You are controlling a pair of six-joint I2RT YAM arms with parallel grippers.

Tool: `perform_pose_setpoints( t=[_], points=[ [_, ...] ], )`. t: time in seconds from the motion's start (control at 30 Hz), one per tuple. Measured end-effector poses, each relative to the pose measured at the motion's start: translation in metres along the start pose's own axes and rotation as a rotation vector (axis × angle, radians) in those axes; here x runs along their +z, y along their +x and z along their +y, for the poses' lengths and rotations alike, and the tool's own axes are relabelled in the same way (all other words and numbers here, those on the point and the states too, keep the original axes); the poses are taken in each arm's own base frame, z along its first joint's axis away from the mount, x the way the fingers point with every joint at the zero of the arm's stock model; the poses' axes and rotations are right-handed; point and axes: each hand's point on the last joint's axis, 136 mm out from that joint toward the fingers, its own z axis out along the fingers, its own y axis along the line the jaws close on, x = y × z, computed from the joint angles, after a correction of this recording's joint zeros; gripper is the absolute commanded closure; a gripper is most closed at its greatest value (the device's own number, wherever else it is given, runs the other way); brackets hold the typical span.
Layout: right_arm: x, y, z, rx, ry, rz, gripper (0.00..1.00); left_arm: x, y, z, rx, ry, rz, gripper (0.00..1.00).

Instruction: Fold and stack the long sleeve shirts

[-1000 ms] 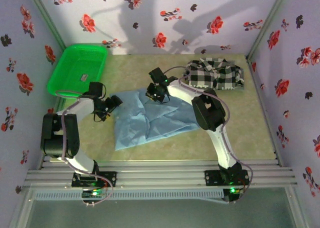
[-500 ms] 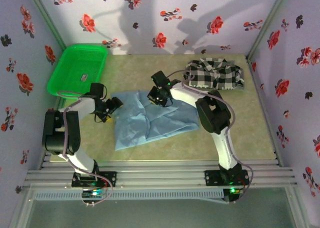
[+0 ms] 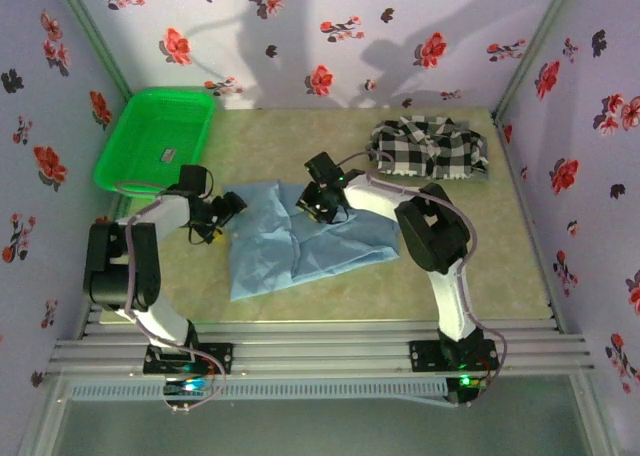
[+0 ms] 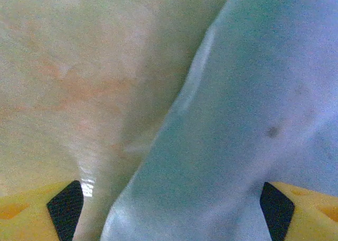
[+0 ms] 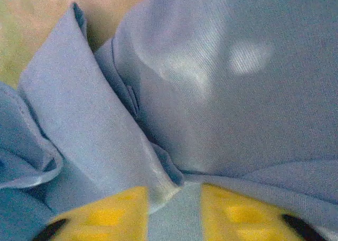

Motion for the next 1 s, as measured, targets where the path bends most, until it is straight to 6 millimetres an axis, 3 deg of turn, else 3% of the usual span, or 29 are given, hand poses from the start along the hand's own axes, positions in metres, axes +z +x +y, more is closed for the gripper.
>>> perform_pose_setpoints(
  t=[0.1, 0.23, 0.37, 0.53, 0.63, 0.73, 0.87, 1.0],
  points=[
    [-0.005, -0.004, 0.002, -0.043, 0.006, -0.010, 0.44, -0.016, 0.001, -0.006, 0.022, 0.016, -0.013, 0.08],
    [-0.030, -0.002, 0.016, -0.142, -0.001, -0.029, 0.43, -0.048, 0.003, -0.011, 0.056, 0.036, -0.048, 0.05],
    [-0.061, 0.023, 0.063, -0.292, -0.094, -0.025, 0.56, -0.073, 0.003, -0.005, 0.054, 0.052, -0.100, 0.03],
    [-0.080, 0.074, 0.125, -0.475, -0.228, 0.029, 0.73, -0.061, 0.020, 0.018, 0.033, 0.031, -0.057, 0.06],
    [-0.071, 0.094, 0.144, -0.526, -0.271, 0.076, 0.76, -0.049, 0.033, 0.029, 0.023, 0.024, -0.016, 0.07],
    [-0.044, 0.093, 0.137, -0.529, -0.239, 0.109, 0.78, -0.041, 0.036, 0.032, 0.020, 0.031, 0.000, 0.07],
    [0.002, 0.076, 0.106, -0.491, -0.140, 0.144, 0.81, -0.033, 0.038, 0.032, 0.025, 0.061, 0.002, 0.06],
    [0.029, 0.059, 0.074, -0.452, -0.053, 0.168, 0.83, -0.025, 0.048, 0.041, 0.021, 0.066, 0.020, 0.04]
  ],
)
